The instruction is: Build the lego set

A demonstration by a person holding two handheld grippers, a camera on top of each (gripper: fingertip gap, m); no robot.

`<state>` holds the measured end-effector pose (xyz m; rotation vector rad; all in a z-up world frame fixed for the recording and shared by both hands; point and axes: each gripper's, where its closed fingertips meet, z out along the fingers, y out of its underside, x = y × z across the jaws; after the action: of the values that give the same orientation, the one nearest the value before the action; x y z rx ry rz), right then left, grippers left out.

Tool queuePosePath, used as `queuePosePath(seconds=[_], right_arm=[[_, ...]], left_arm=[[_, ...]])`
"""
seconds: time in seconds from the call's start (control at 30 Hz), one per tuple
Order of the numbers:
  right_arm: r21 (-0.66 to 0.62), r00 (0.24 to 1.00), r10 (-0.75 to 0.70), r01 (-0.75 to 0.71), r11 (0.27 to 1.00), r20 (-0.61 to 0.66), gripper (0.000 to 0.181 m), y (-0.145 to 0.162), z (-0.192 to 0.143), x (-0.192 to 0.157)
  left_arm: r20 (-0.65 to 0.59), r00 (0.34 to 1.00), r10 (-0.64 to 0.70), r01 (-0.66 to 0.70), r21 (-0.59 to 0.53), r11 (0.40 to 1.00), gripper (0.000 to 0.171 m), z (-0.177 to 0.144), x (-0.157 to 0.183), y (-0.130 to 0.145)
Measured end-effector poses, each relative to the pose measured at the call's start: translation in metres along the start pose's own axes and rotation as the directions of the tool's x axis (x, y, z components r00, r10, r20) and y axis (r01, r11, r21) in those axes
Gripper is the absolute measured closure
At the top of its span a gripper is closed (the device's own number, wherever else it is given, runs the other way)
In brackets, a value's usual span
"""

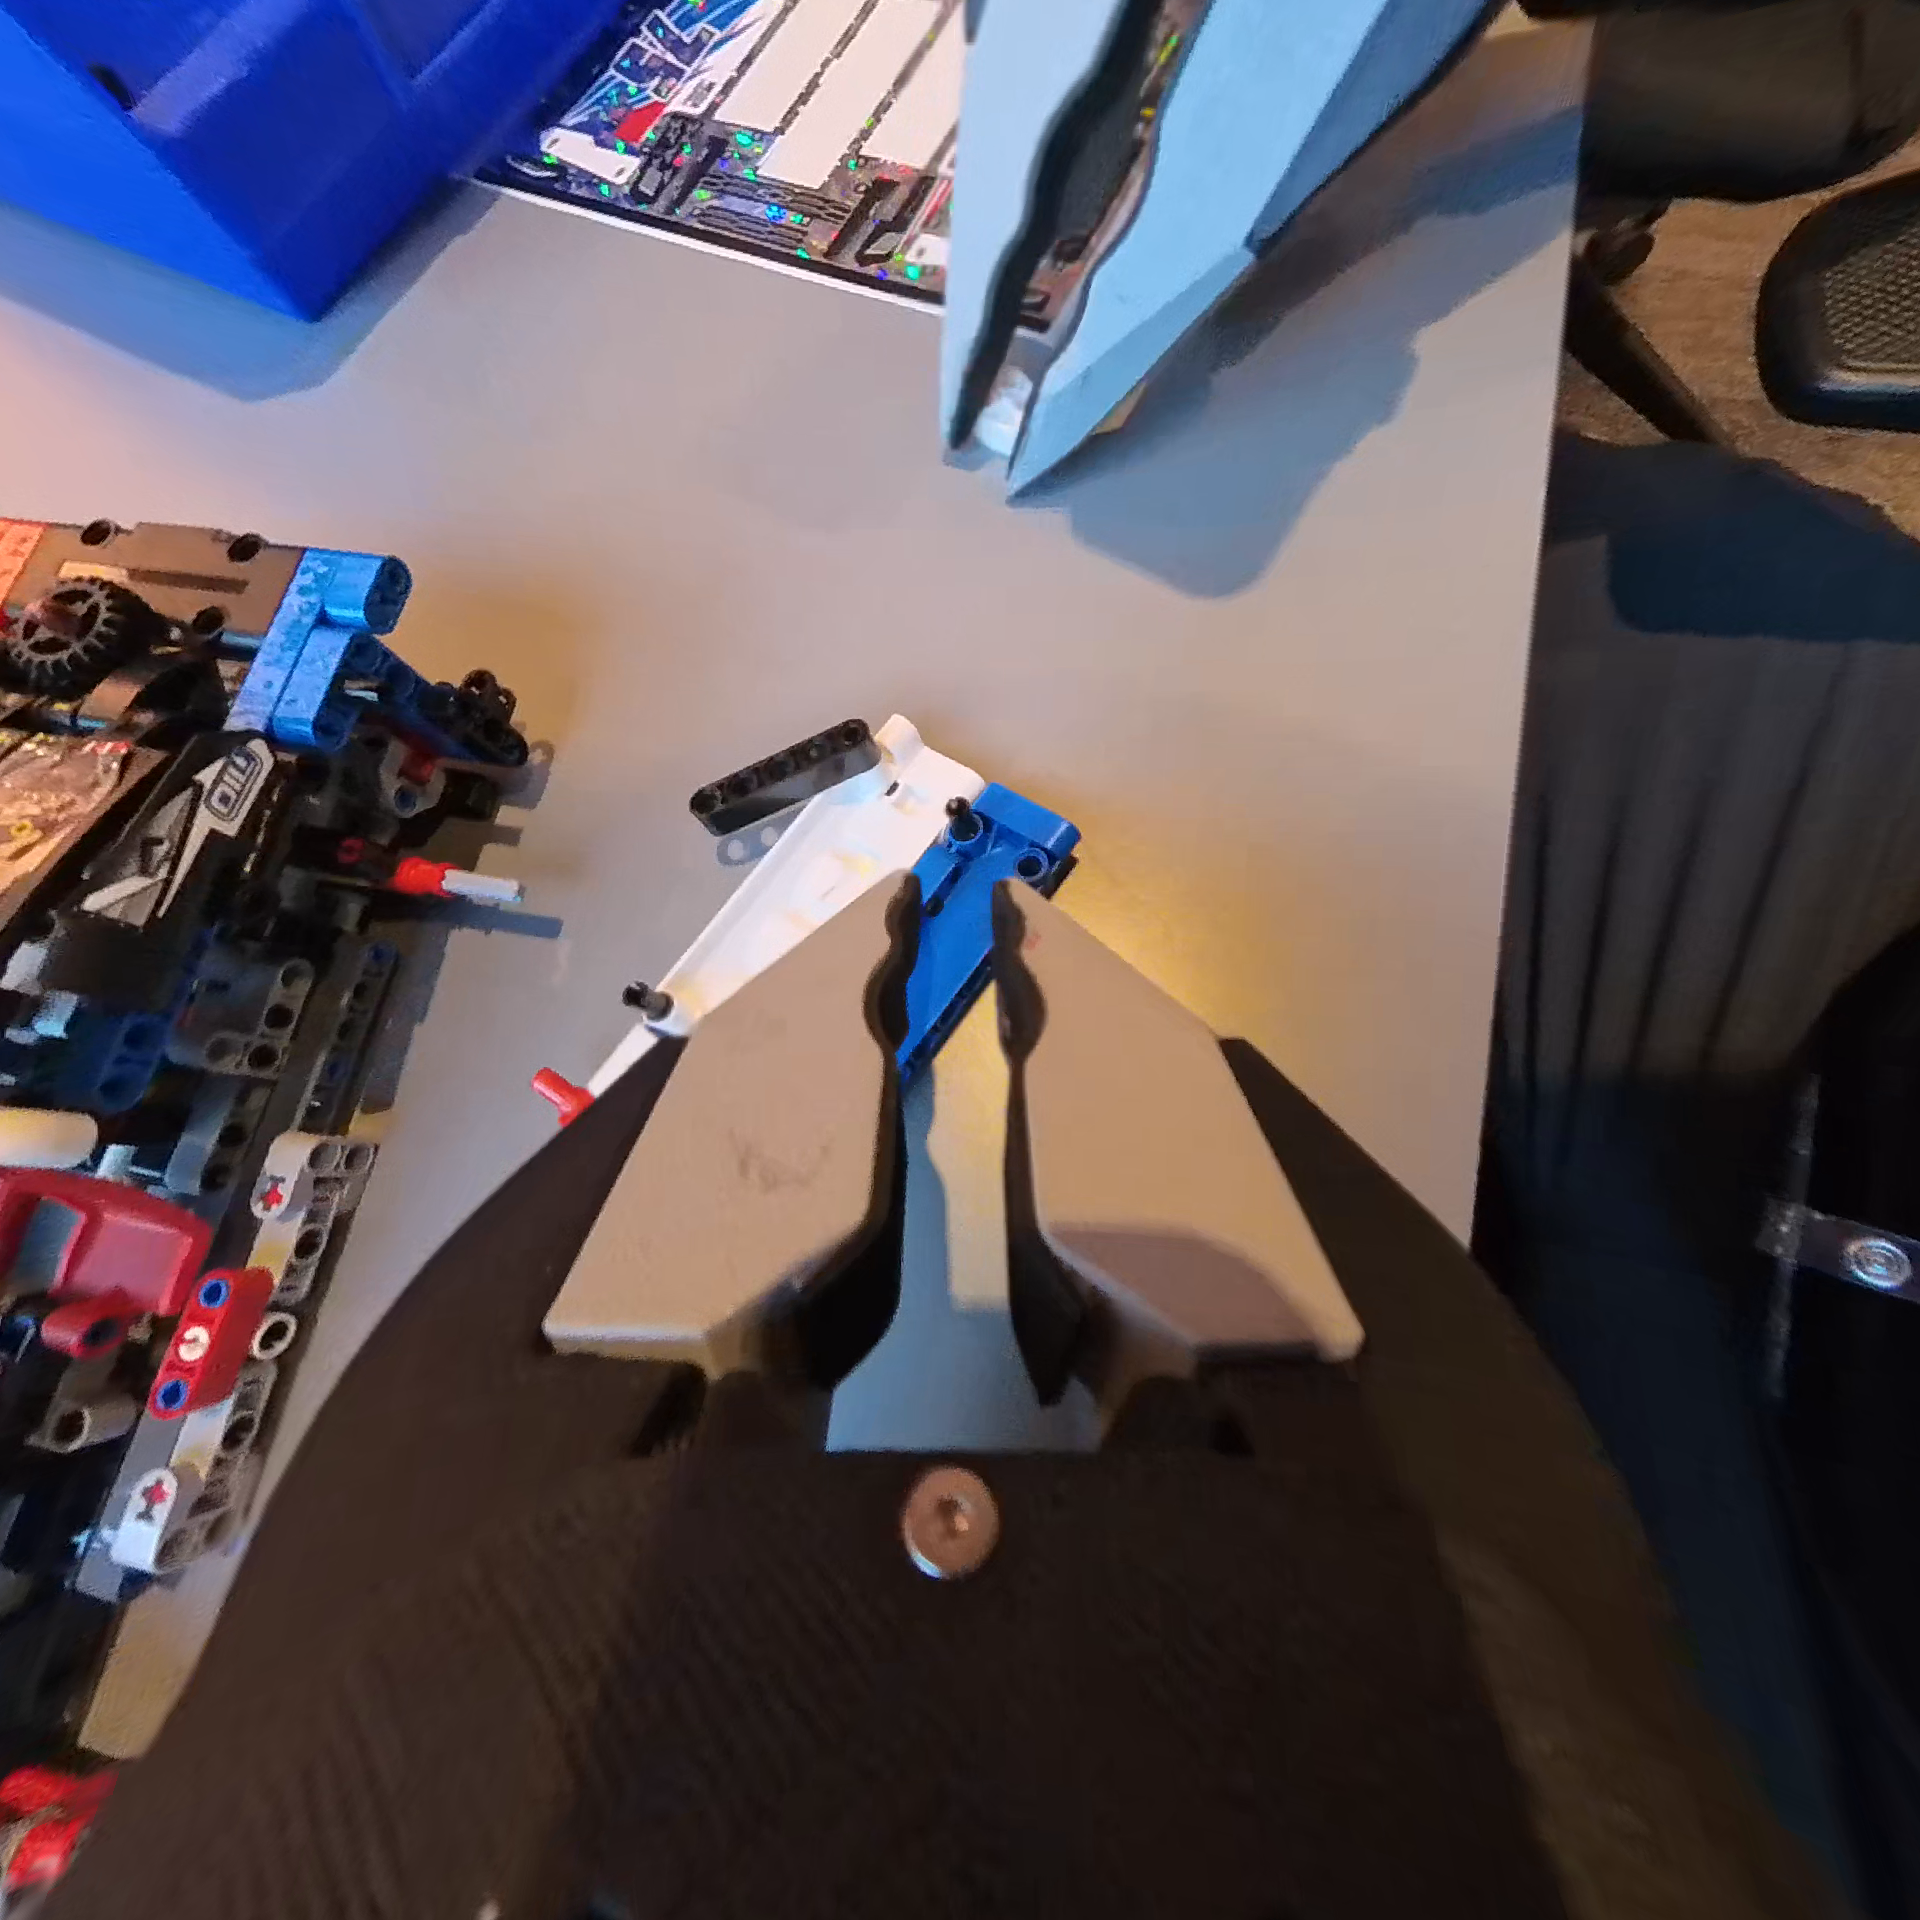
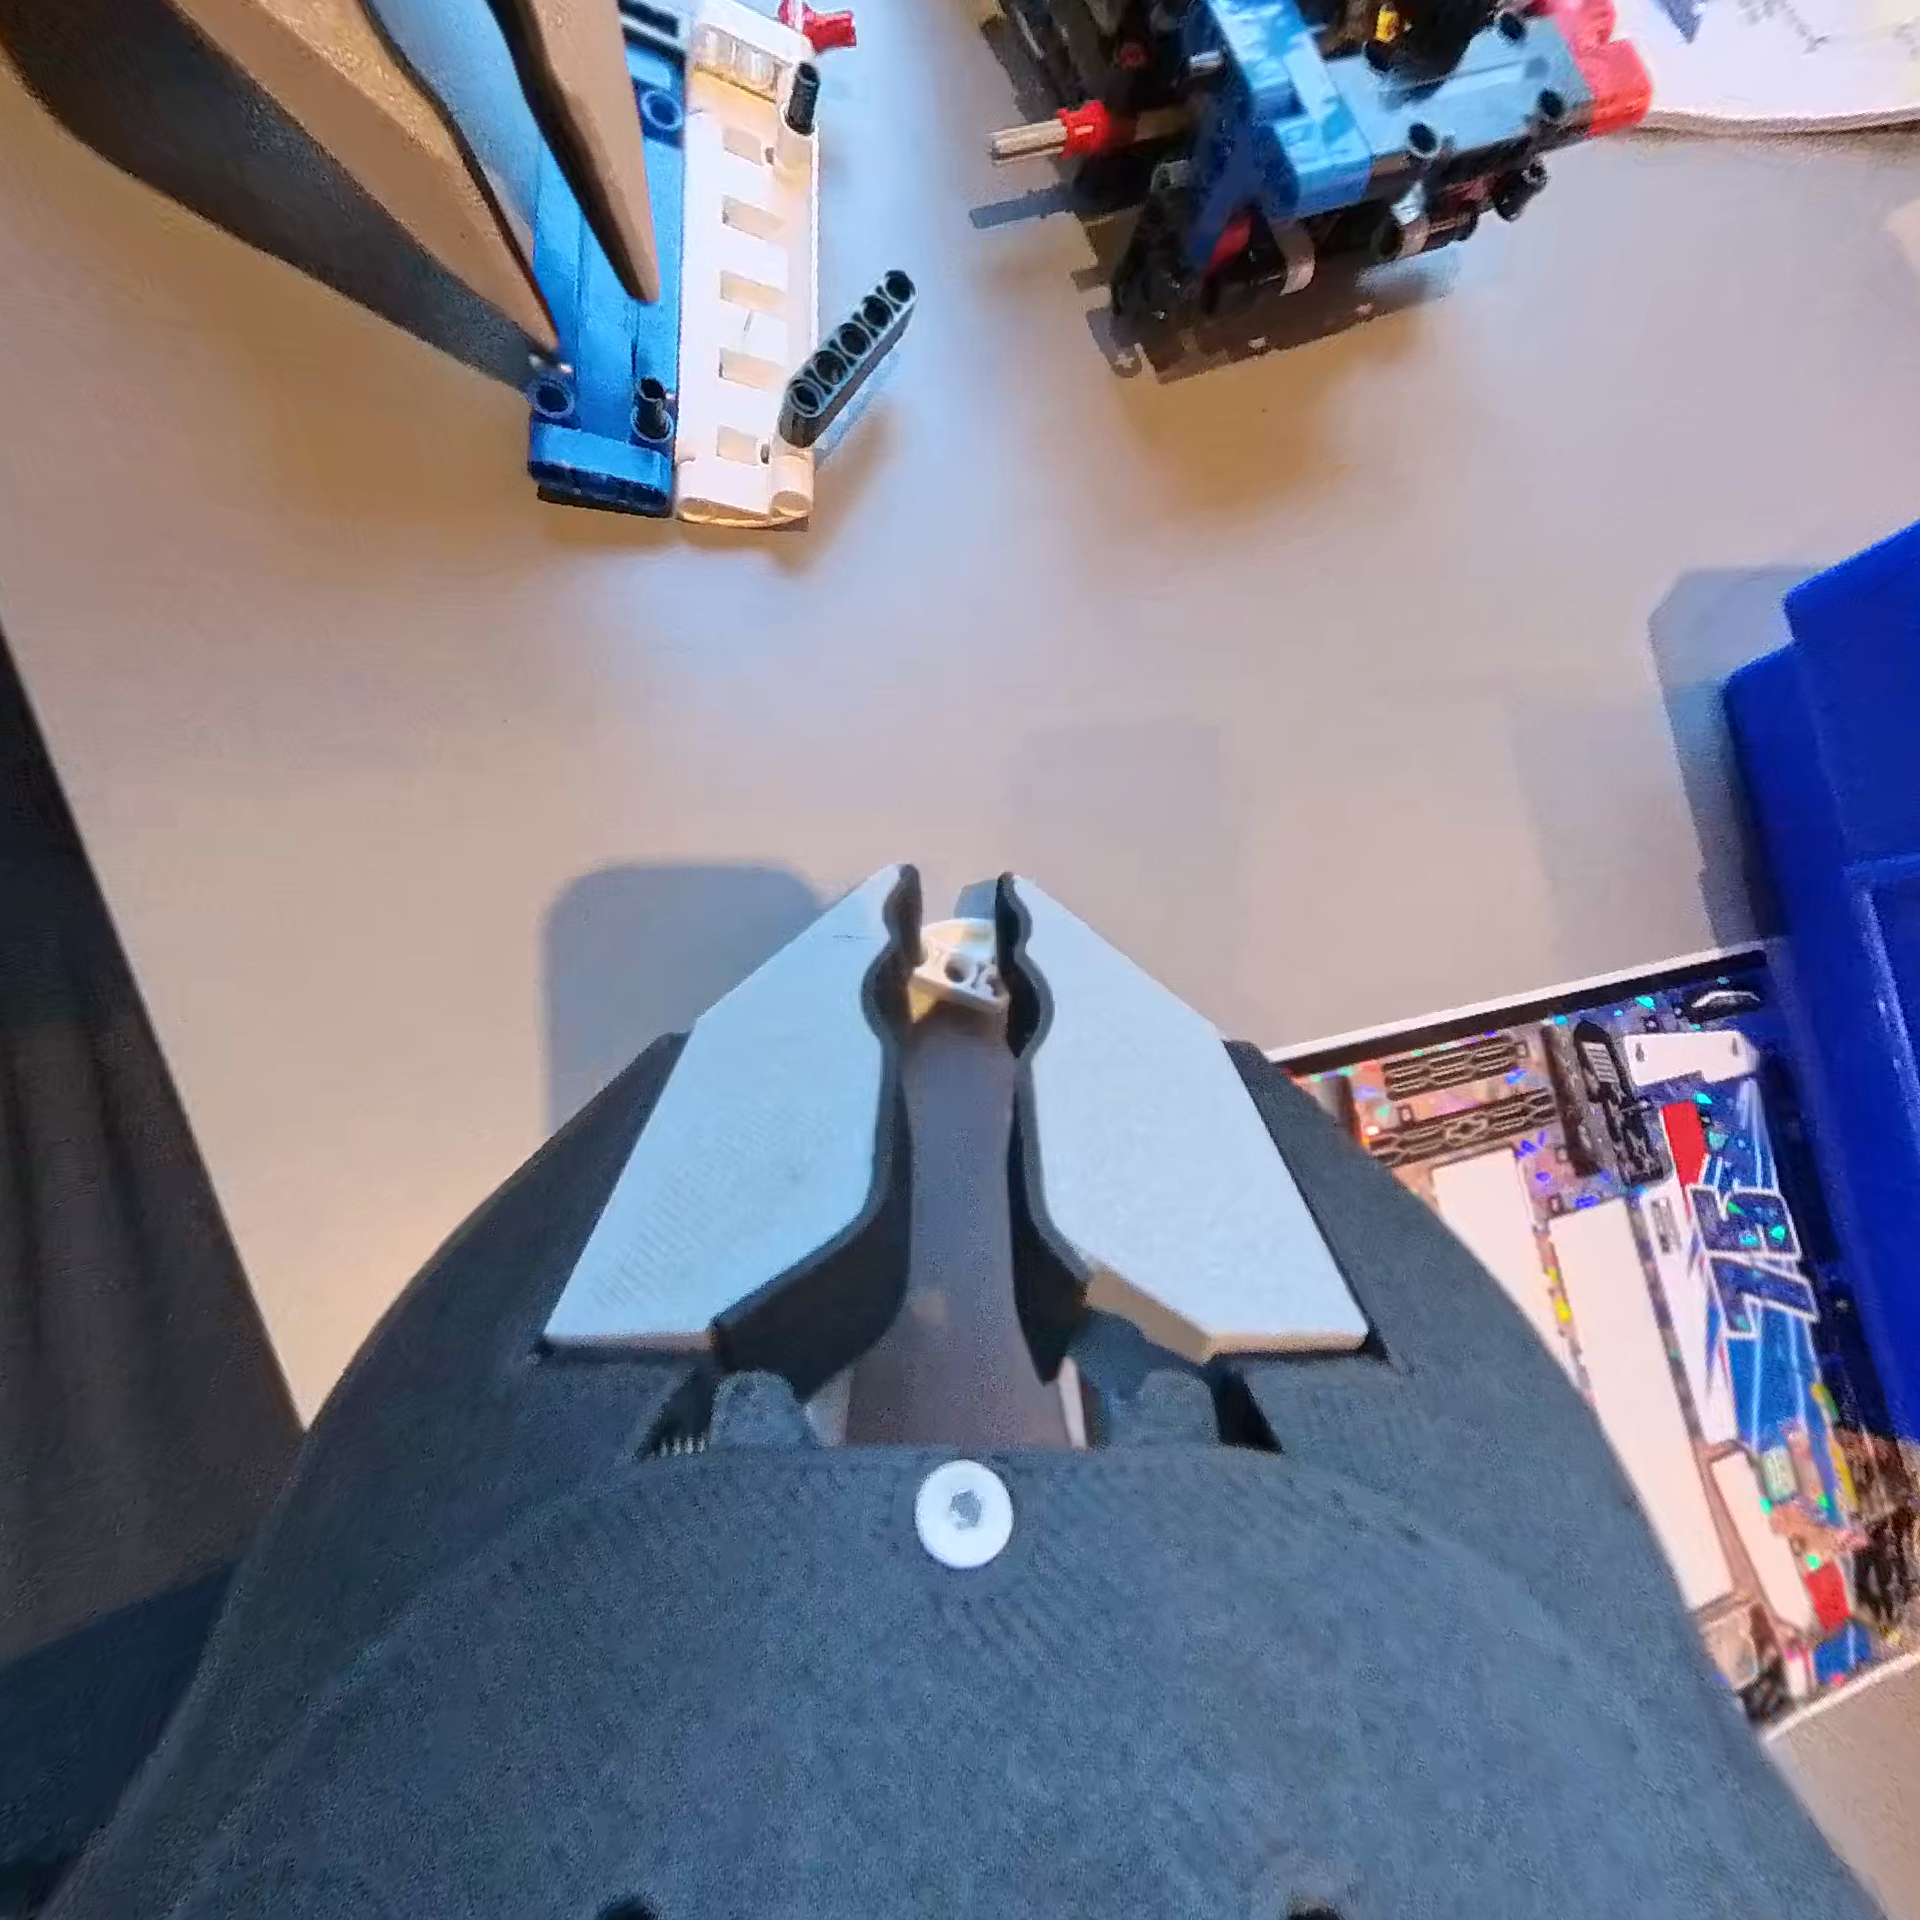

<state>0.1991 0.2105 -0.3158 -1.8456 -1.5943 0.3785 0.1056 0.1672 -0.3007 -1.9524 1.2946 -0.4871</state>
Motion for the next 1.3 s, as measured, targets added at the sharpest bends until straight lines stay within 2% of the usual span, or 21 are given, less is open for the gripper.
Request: queuePosePath(seconds=[0.07,0.2,0.53,0.73,0.8,0.83,0.93,1.1,1.17,1.23,1.3], right_arm=[[0.016,0.999,0.028,-0.028,0.999,-0.021,0.177,-0.006,0.004,-0.008],[0.037,1.0,0.011,-0.011,0.999,-0.007,0.154,-0.018,0.005,-0.027],[0.031,0.992,0.122,-0.12,0.992,-0.042,0.134,0.013,-0.016,-0.004],[0.014,0.991,0.126,-0.126,0.992,-0.045,0.133,0.017,-0.018,0.0],[0.024,0.989,0.145,-0.145,0.989,-0.029,0.134,0.018,-0.018,-0.002],[0.029,0.988,0.153,-0.152,0.988,-0.023,0.134,0.018,-0.018,-0.003],[0.068,0.991,0.133,-0.132,0.989,-0.015,0.138,0.003,-0.015,-0.008],[0.098,0.997,0.024,-0.03,0.995,0.067,0.15,-0.046,0.008,-0.02],[0.084,0.991,0.022,-0.033,0.996,0.129,0.149,-0.056,0.025,-0.02],[0.084,0.972,0.04,-0.061,0.995,0.231,0.149,-0.067,0.036,-0.026],[0.095,0.958,0.063,-0.092,0.991,0.279,0.151,-0.077,0.044,-0.027]], left_arm=[[0.002,1.0,-0.011,0.011,-0.015,1.0,0.16,0.004,0.001,0.002],[0.011,1.0,-0.006,0.006,-0.019,1.0,0.162,0.012,0.006,-0.003],[0.041,0.999,-0.002,0.004,-0.032,0.999,0.159,-0.001,0.002,-0.006],[0.053,0.999,0.013,-0.01,-0.06,0.998,0.157,-0.008,0.0,-0.004],[0.059,0.998,0.029,-0.025,-0.067,0.997,0.152,-0.013,-0.003,-0.004],[0.069,0.997,0.04,-0.035,-0.077,0.996,0.145,-0.016,-0.007,-0.004],[0.041,0.996,0.079,-0.074,-0.125,0.989,0.126,-0.018,-0.014,-0.005],[-0.053,0.988,0.144,-0.152,-0.244,0.958,0.103,-0.004,-0.018,0.005],[-0.092,0.983,0.156,-0.177,-0.304,0.936,0.105,0.003,-0.018,0.015],[-0.137,0.983,0.122,-0.159,-0.302,0.94,0.108,0.006,-0.015,0.015],[-0.161,0.984,0.071,-0.119,-0.31,0.943,0.113,0.007,-0.013,0.017]])
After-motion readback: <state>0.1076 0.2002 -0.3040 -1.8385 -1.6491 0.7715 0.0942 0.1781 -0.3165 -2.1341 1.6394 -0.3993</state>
